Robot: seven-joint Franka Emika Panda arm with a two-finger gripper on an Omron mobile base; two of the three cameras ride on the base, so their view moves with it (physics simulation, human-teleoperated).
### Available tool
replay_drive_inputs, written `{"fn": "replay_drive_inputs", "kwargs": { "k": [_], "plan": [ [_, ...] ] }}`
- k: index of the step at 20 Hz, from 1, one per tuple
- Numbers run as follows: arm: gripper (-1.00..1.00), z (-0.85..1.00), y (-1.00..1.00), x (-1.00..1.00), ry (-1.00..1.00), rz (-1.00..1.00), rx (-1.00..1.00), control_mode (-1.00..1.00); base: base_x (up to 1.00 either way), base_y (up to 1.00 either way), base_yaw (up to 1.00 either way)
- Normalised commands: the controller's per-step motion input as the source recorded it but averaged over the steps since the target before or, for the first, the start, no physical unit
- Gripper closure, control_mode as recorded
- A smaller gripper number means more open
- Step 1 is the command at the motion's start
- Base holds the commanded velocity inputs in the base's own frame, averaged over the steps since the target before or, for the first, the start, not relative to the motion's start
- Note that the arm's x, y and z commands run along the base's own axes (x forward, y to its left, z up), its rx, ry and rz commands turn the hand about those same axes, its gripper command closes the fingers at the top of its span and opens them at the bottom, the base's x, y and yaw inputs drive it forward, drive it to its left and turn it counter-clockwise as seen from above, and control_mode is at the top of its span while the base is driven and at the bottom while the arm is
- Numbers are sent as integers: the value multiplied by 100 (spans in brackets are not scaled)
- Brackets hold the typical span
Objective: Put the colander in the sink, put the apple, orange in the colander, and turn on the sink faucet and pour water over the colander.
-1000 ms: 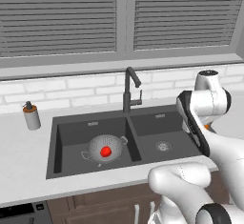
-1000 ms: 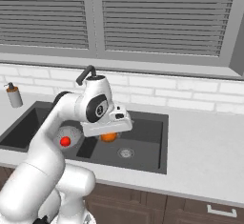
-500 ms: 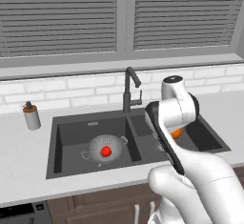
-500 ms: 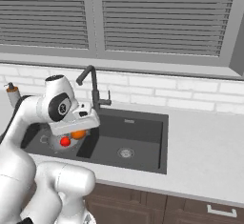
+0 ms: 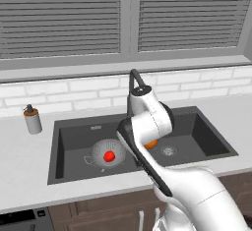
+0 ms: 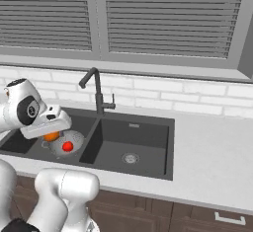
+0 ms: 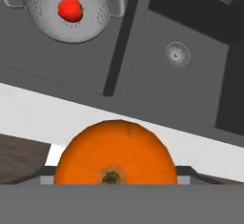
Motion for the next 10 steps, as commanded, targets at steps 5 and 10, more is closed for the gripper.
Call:
{"fn": "replay_drive_inputs", "kwargs": {
  "k": [5,10],
  "plan": [
    [100,-1,100,34,-3,0,0,-100,0,0,0],
    [100,-27,91,62,0,0,0,-100,0,0,0]
  ]
}}
